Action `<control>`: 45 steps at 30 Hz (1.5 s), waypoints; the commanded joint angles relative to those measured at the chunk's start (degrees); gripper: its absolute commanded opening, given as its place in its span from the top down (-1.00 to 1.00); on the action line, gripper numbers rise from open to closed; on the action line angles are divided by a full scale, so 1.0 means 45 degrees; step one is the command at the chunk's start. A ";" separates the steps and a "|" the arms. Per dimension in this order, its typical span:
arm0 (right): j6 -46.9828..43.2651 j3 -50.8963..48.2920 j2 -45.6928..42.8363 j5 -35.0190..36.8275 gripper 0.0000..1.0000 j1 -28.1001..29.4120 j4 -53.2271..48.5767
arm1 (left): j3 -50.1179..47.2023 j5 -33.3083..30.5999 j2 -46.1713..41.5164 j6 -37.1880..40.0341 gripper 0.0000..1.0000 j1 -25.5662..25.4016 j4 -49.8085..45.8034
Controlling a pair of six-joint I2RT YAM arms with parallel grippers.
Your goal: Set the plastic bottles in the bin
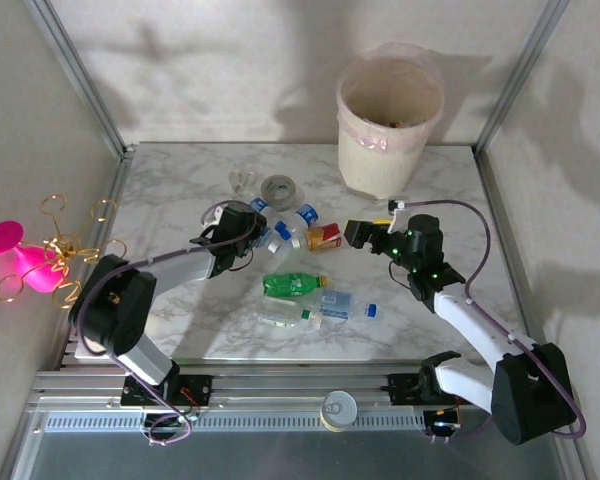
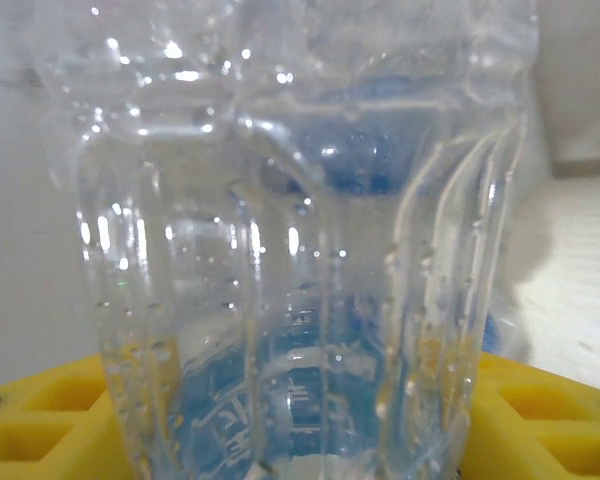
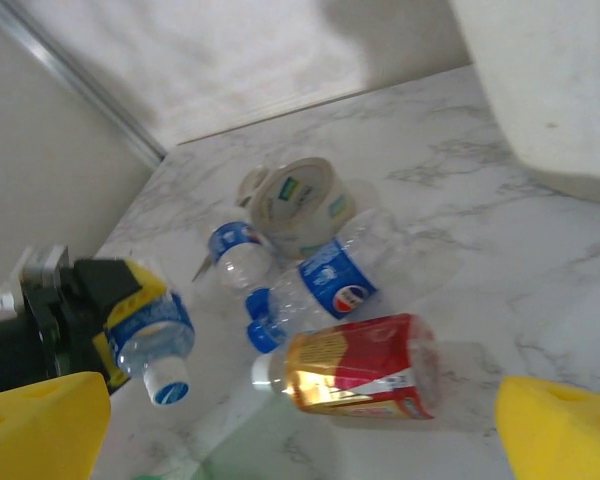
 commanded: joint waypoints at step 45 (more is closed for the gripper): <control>0.0807 0.0598 0.4989 -0.1443 -0.09 0.3665 0.5887 | -0.0866 0.1936 -0.2332 0.0795 -0.85 -0.3269 0.3114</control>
